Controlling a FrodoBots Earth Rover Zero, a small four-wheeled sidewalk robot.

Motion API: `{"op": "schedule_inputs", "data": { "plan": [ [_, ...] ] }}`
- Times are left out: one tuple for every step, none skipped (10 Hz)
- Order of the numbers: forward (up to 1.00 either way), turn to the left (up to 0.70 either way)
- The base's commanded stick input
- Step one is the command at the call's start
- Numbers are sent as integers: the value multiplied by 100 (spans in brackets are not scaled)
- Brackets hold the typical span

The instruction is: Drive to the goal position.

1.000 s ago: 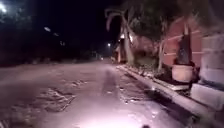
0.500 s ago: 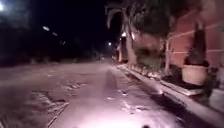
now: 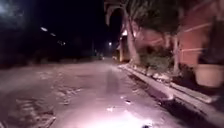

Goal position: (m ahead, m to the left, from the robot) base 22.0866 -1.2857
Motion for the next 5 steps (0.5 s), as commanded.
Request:
{"op": "schedule_inputs", "data": {
  "plan": [
    [70, 0],
    [70, 0],
    [70, 0],
    [70, 0],
    [70, 0]
  ]
}}
